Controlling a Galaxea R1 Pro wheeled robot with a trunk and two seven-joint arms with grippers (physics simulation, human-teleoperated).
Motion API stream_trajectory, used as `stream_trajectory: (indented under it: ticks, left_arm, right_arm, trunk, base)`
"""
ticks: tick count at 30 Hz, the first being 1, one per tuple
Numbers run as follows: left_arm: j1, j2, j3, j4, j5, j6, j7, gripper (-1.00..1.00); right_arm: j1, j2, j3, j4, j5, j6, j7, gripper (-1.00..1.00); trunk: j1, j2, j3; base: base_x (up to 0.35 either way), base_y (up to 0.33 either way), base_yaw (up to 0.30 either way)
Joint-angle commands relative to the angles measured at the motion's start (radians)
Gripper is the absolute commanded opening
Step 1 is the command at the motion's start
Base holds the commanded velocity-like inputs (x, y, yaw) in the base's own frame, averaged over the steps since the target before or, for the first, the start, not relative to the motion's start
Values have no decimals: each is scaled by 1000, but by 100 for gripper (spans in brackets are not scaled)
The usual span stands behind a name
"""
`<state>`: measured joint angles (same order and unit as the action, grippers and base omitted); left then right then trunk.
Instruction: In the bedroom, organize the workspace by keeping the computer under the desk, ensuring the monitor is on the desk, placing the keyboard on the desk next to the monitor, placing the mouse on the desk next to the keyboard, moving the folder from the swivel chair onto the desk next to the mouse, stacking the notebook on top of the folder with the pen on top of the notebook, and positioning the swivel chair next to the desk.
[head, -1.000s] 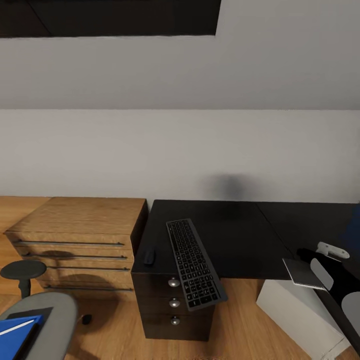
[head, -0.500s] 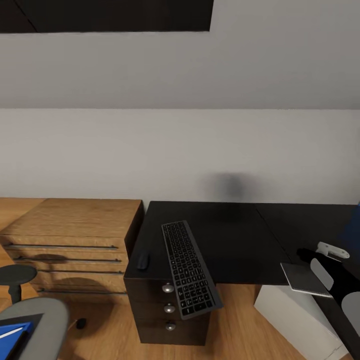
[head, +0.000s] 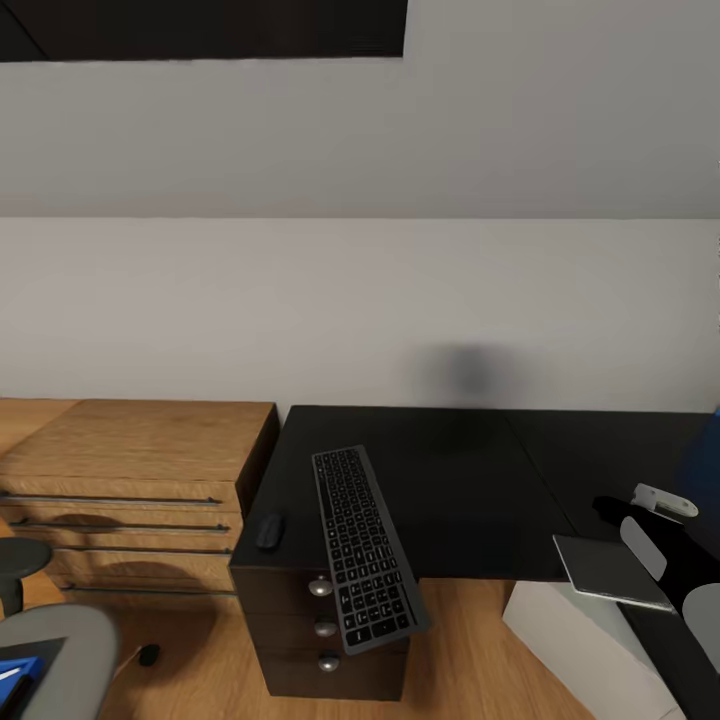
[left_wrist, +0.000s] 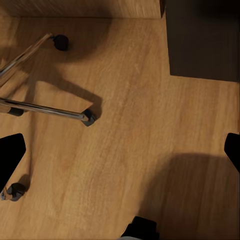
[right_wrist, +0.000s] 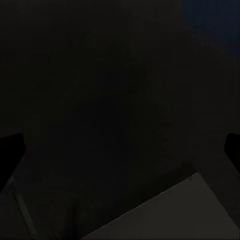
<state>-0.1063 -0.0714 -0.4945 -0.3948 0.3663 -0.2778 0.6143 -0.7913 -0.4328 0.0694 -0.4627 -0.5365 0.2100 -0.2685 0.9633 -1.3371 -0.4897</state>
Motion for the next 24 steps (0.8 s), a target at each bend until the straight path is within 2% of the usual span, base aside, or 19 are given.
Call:
stream_trajectory:
  ticks: [1,12,24]
  left_arm:
    - [-1,1,-8,0,11,-6,5,100]
    - [-1,-1,-1,-2,16,-7,11,100]
    - [-1,-2,-1,-3,17,-8,12,100]
  right_arm:
    - [0,-1,7,-2,-7,5,-7,100]
    - [0,-1,7,-2,-7,5,-6,100]
    - [0,-1,7,-2,-6,5,-6,100]
  trunk:
    - [0,-1,-1]
    - [0,-1,-1]
    - [46,-85,-39]
  base:
    - [63,-107,0]
    - [17,-30,0]
    - [0,-1,0]
